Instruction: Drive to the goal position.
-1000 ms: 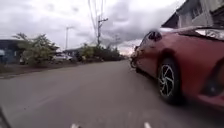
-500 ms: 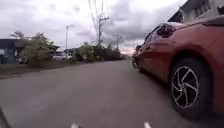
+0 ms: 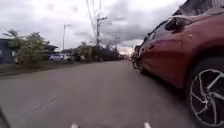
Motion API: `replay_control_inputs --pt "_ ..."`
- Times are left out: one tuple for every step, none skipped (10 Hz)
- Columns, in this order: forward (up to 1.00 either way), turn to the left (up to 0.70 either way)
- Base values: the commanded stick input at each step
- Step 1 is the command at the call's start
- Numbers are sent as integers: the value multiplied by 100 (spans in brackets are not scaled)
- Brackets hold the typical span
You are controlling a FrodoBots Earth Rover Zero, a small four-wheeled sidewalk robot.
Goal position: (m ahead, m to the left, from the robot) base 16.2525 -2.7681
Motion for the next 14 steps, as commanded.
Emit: replay_control_inputs --pt "70 5" --pt "70 13" --pt "70 15" --pt "70 13" --pt "70 11" --pt "70 10" --pt "70 10" --pt "70 8" --pt "70 3" --pt "70 -9" --pt "70 -35" --pt "70 -35" --pt "70 -35" --pt "70 -32"
